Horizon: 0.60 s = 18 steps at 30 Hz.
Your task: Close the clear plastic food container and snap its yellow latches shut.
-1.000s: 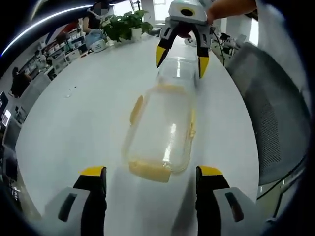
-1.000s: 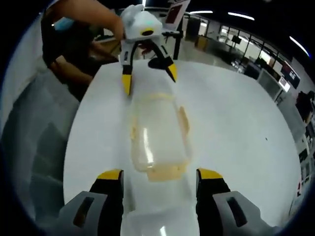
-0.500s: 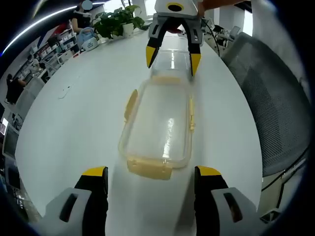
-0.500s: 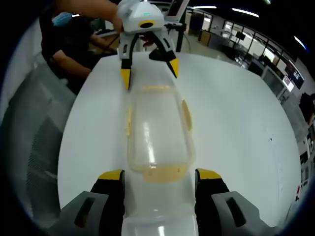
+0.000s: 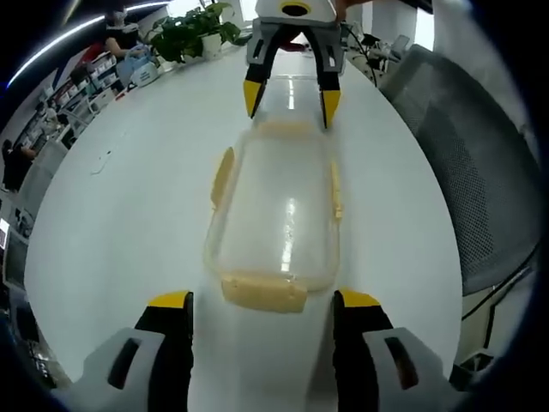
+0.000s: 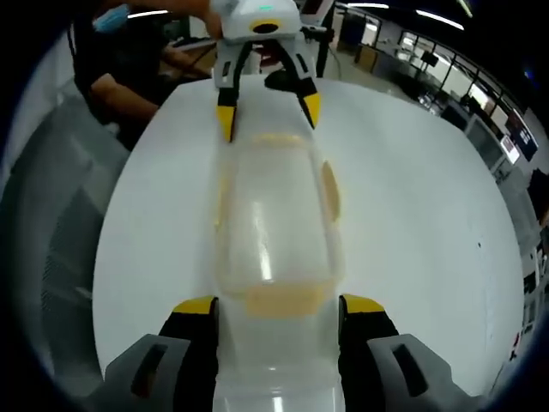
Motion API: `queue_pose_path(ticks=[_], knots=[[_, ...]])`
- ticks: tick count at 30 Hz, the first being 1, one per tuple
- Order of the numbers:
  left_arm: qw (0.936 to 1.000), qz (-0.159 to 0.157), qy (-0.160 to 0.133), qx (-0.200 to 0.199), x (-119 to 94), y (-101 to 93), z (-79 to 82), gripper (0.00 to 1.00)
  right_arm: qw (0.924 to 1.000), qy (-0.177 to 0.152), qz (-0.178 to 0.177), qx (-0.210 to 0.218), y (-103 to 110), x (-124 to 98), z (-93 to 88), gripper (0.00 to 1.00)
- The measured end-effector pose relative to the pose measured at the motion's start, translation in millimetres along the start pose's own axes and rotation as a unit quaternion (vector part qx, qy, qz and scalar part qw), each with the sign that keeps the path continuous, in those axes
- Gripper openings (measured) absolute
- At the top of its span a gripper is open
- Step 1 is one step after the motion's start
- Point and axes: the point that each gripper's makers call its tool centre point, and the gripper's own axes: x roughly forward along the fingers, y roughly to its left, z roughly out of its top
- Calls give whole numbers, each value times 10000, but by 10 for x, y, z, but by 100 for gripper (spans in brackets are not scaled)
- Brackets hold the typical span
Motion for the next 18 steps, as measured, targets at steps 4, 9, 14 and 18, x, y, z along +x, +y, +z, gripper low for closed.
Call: queue_pose_path(ticks=[4, 9, 14, 18], knots=[[9999, -63, 60, 71, 21, -4, -30, 64, 10000, 40, 43, 13, -2, 33, -3, 55], [9997, -221, 46, 51, 30, -15, -25, 58, 9999, 82, 86, 33, -18, 60, -8, 55], [9995, -266, 38, 172, 37, 5, 0, 58, 9999, 99, 130, 5, -29, 83, 2, 54], [9991, -352, 55, 229, 50, 7, 14, 58, 9997, 164, 157, -40, -32, 98, -7, 53]])
